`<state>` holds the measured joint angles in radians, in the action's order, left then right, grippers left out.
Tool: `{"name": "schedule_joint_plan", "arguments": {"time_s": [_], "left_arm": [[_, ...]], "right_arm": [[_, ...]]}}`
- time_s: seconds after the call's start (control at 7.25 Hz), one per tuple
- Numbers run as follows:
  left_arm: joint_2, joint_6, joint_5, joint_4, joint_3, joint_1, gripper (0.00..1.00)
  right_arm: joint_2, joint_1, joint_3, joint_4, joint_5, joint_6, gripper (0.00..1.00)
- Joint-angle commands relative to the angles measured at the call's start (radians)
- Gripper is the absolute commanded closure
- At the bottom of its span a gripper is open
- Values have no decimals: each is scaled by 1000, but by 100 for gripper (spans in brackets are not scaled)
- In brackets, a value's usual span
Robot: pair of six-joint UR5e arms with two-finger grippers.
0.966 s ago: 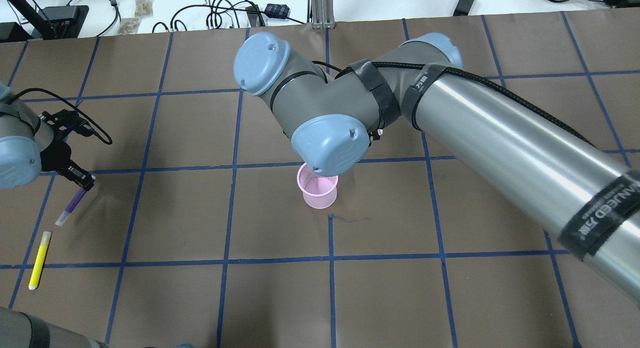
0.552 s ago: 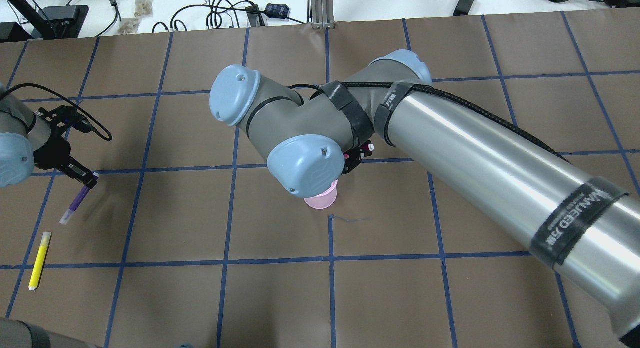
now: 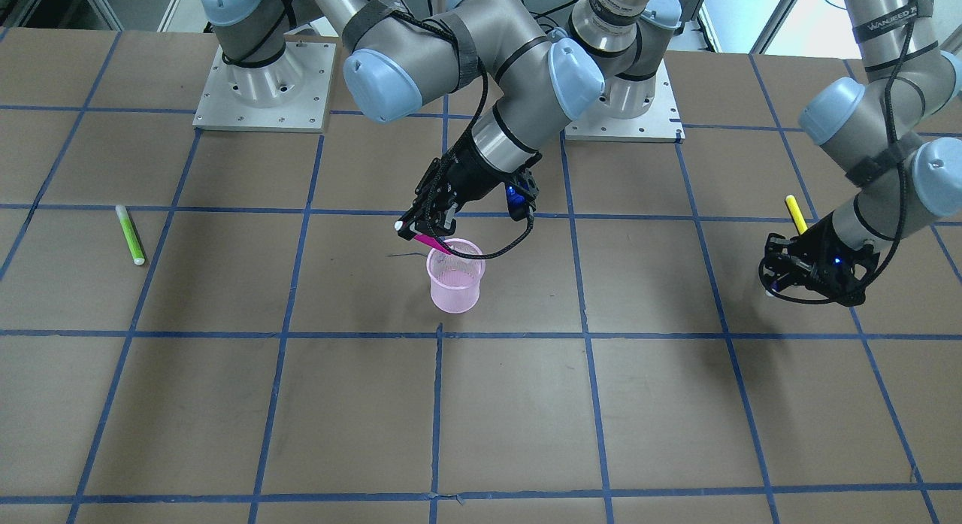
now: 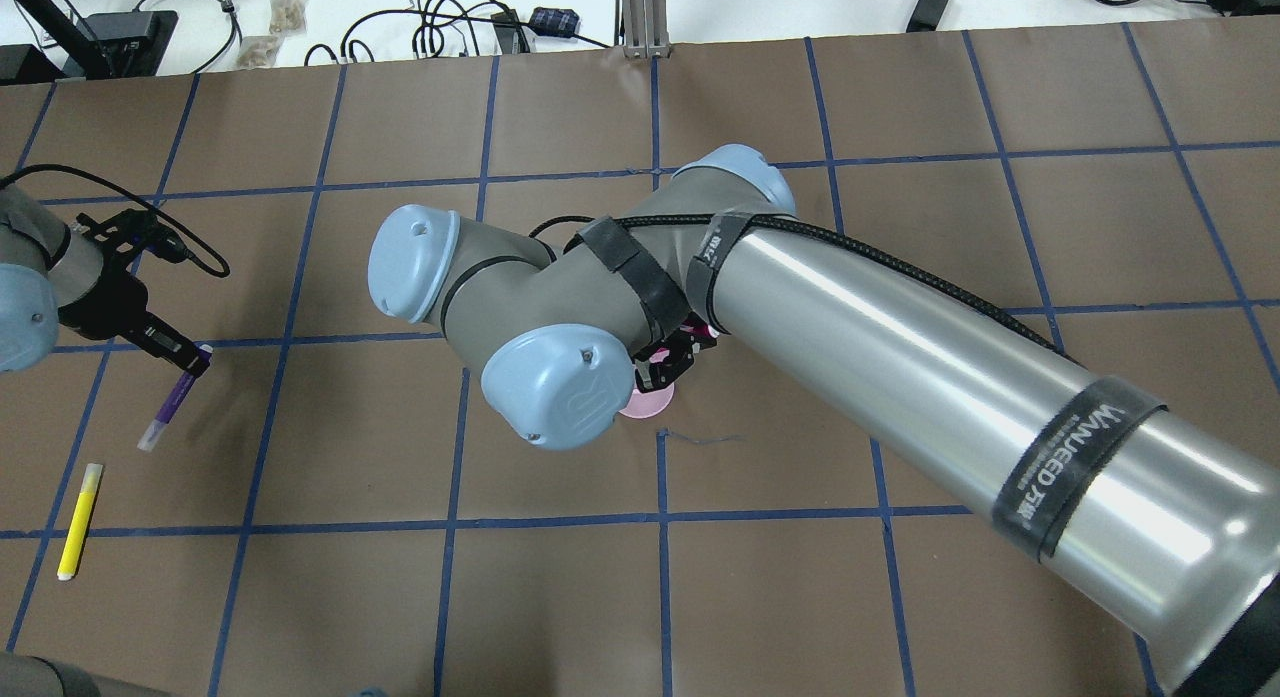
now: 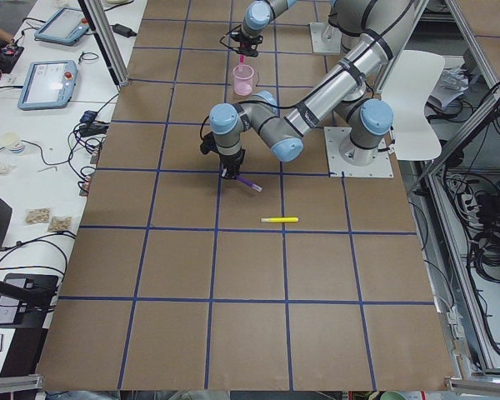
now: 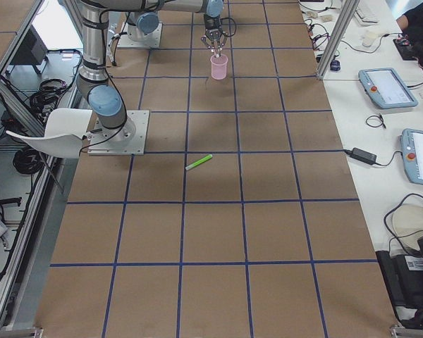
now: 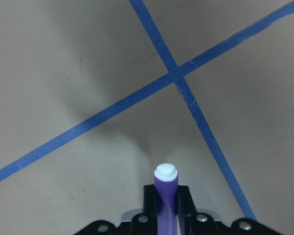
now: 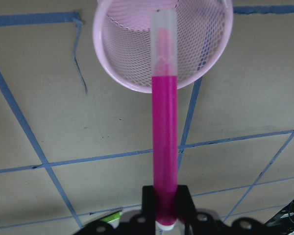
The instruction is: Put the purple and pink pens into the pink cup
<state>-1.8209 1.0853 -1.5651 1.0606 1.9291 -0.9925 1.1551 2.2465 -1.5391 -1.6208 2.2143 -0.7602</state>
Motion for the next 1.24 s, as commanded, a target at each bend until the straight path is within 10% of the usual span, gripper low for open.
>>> {"name": "schedule_joint_plan", "arguments": {"time_s": [0.0,0.14,0.28,0.41,1.1], "left_arm": [[-3,1,5,1,1,5,100],[-3,1,5,1,1,5,100],[-3,1,5,1,1,3,100],[-1,1,7,1,-1,0,100],[64,-13,288,24,-7,-59,100]], "right_arm": [[-17,16,1,18,4,7,100],[-29,18,2,6,5,16,82],[-32,18,-1,-14,-1,89,12],[-29,18,1,-25,-2,105,0],[91,-222,30,-48,-30,101,12]]}}
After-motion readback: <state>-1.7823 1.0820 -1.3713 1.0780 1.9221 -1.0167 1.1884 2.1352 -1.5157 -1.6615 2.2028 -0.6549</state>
